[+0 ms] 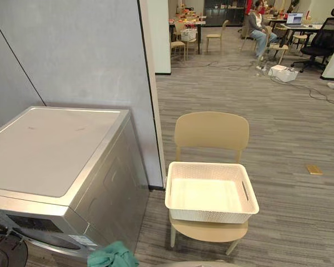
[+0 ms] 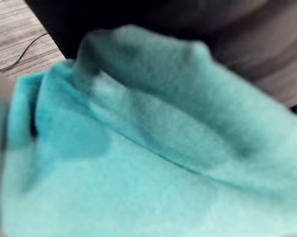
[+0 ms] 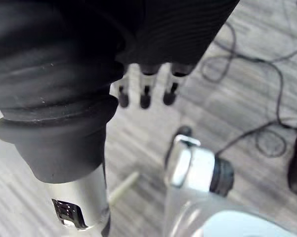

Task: Pick up the laundry basket with both hands and put the clothes into the washing machine.

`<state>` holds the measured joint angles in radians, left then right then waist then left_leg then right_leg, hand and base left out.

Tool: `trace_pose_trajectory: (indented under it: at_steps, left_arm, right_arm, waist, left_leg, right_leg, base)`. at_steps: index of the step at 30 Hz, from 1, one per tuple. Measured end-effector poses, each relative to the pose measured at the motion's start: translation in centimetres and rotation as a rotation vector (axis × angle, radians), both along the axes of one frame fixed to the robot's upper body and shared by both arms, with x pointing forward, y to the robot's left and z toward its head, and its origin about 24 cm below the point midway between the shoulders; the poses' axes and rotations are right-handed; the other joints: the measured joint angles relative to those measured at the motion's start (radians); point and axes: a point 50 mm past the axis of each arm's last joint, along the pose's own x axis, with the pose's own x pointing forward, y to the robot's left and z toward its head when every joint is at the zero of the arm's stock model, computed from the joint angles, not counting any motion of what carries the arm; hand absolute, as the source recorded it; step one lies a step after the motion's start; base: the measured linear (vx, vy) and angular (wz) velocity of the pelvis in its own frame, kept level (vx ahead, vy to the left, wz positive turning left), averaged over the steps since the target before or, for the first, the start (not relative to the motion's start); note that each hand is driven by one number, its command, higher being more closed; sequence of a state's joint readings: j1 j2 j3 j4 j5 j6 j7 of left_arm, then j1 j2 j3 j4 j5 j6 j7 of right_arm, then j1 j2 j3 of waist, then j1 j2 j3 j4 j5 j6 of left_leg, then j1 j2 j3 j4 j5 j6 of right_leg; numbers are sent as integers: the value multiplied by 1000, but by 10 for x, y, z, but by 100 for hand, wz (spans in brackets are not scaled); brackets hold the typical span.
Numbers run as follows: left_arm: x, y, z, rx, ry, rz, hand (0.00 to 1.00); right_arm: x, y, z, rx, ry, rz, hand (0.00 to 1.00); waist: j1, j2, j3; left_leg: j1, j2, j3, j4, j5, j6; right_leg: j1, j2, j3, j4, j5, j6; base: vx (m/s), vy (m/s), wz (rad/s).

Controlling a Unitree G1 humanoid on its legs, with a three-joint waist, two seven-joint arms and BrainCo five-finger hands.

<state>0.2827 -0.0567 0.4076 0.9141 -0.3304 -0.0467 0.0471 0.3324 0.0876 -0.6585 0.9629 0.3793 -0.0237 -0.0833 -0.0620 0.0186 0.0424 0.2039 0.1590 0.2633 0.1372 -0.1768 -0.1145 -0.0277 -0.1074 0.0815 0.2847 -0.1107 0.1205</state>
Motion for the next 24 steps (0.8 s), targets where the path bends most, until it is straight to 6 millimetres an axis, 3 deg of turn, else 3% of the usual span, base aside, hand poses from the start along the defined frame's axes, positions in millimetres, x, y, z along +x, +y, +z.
trace_pose_trajectory:
  at_steps: [3,5,7,9,10,12,13,16,17,18,19,20,21,24]
  left_arm:
    - [10,0,1,9,-19,-35,100]
    - [23,6,3,27,-48,-52,100]
    - [41,12,7,51,-90,-85,100]
    - [48,13,8,57,-102,-102,100]
    - [50,15,9,66,-105,-121,100]
    - [64,10,11,75,-128,-178,100]
    - [66,11,12,81,-130,-186,100]
    - [65,14,11,100,-108,-176,100]
    - [64,14,10,99,-100,-172,100]
    - [64,13,9,97,-86,-172,100]
    - [62,14,8,102,-70,-167,100]
    - [62,19,9,119,-61,-175,100]
    - [63,20,9,122,-62,-179,100]
    - [79,17,13,128,-95,-241,100]
  right_arm:
    - [20,4,-2,11,-16,158,0]
    - [33,4,-2,7,-17,294,0]
    - [65,6,-2,-11,-46,482,0]
    - [90,4,2,-40,-97,575,0]
    - [96,3,3,-51,-107,600,0]
    - [113,-4,8,-96,-127,707,0]
    - [115,-4,8,-94,-129,711,0]
    - [112,-4,7,-88,-120,667,0]
    - [110,-5,7,-85,-115,649,0]
    - [107,-7,6,-84,-105,624,0]
    - [102,-5,4,-68,-89,587,0]
    - [96,0,1,-36,-80,547,0]
    - [94,2,0,-25,-77,538,0]
    - [98,-1,2,-31,-99,508,0]
  waist:
    - [26,-18,14]
    - [24,-29,21]
    - [26,-45,59]
    - [32,-60,81]
    - [30,-69,92]
    - [25,-45,104]
    - [31,-45,103]
    - [40,-42,101]
    - [40,-40,100]
    - [39,-24,95]
    - [43,-34,94]
    - [42,-56,75]
    - [42,-61,66]
    - [45,-34,60]
  left_leg:
    - [-22,-1,-40,11,15,-12]
    - [-102,-7,-118,53,24,-19]
    - [-222,-7,-244,101,59,-34]
    - [-241,-2,-290,41,124,-41]
    - [-247,6,-278,52,127,-43]
    - [-311,55,-186,267,67,29]
    - [-310,101,-139,306,47,43]
    - [-288,213,-57,318,33,49]
    - [-274,227,-45,294,32,47]
    - [-252,227,-31,236,12,-4]
    - [-244,207,9,212,14,-50]
    - [-258,180,29,213,11,-52]
    - [-275,171,34,231,2,-52]
    - [-414,175,46,435,-95,-5]
  right_leg:
    - [-19,-6,-29,56,-24,-14]
    - [-54,-21,-91,100,-48,-24]
    - [-110,-42,-202,172,-83,-51]
    - [-119,-72,-287,195,-97,-74]
    - [-123,-86,-321,192,-98,-88]
    - [-78,-129,-478,171,-86,-89]
    - [-60,-132,-536,136,-71,-71]
    - [-48,-130,-582,79,-25,-33]
    - [-48,-128,-579,69,-15,-26]
    - [-48,-124,-571,49,3,-13]
    - [-48,-130,-541,-5,39,12]
    - [-40,-138,-534,-86,91,22]
    - [-42,-142,-530,-121,118,26]
    - [-52,-147,-515,-229,262,25]
  base:
    - [-57,-63,35]
    - [-112,-119,109]
    - [-152,-188,144]
    - [-161,-187,121]
    - [-138,-204,169]
    - [-187,-149,218]
    - [-217,-31,167]
    - [-132,111,81]
    - [-96,211,46]
    - [-127,270,22]
    - [-142,339,14]
    - [-96,302,1]
    - [-49,298,-12]
    - [-62,321,-22]
